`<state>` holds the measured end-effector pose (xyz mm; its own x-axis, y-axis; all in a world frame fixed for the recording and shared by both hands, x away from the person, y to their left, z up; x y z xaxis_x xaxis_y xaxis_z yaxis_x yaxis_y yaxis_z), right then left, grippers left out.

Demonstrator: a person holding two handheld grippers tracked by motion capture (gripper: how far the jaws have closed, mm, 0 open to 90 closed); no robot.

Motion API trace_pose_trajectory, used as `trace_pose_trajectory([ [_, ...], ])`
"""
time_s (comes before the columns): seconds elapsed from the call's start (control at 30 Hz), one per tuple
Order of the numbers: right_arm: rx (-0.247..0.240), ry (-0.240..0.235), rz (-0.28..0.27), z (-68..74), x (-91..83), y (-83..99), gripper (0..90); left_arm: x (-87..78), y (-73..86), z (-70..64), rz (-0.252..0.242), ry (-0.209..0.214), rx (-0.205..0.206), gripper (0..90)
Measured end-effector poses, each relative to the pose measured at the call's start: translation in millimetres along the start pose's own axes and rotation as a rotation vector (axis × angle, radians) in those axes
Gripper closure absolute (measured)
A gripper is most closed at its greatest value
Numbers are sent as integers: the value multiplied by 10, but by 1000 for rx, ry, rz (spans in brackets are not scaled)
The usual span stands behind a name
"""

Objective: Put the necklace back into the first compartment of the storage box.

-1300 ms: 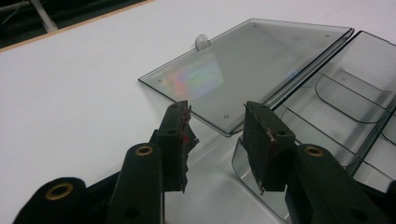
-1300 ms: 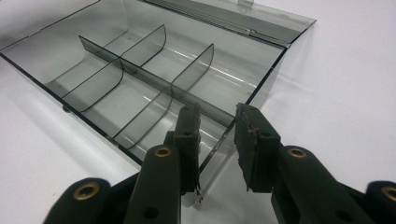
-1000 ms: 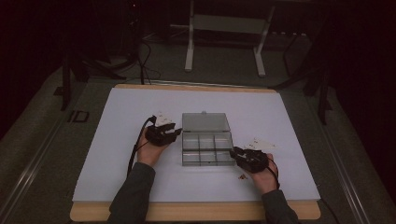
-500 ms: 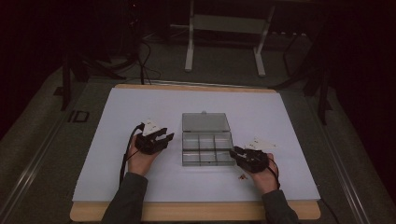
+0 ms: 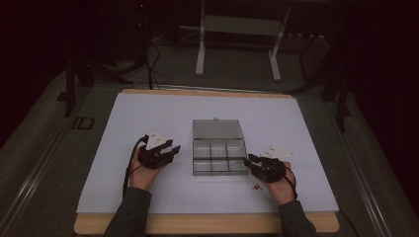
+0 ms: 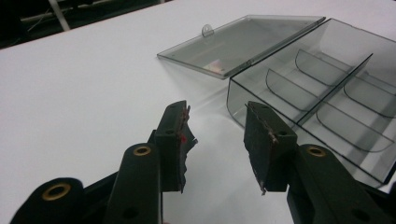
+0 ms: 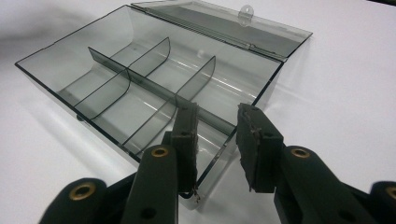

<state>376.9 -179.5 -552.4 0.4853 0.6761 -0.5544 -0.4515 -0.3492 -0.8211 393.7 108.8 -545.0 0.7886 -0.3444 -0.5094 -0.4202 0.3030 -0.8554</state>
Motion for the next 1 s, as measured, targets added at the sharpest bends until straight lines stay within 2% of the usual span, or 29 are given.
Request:
trace_pose_trajectory([
  [0.27, -6, 6, 0, -6, -39, -27, 690, -90, 116, 114, 4, -23, -31, 595],
  [0.37, -8, 8, 0, -8, -49, -35, 683, -117, 157, 150, 6, -29, -30, 602],
  [0.7, -7, 12, -4, -23, -94, -50, 681, -210, 241, 175, -35, -44, -62, 612],
  [1.0, -3, 11, -1, -2, -105, -42, 681, -231, 290, 181, -33, -46, -68, 614],
])
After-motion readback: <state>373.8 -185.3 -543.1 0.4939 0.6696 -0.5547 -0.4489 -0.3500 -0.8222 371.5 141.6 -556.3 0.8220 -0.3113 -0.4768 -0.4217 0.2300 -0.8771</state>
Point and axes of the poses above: each handheld gripper's, and its own axes: x roughly forward along the jaws, y roughly out of its underside, z roughly to its left, the point moved 9 cm from there along x, roughly forward along the jaws, and after that the axes turned 11 degrees about -y, right-handed, at the moved point
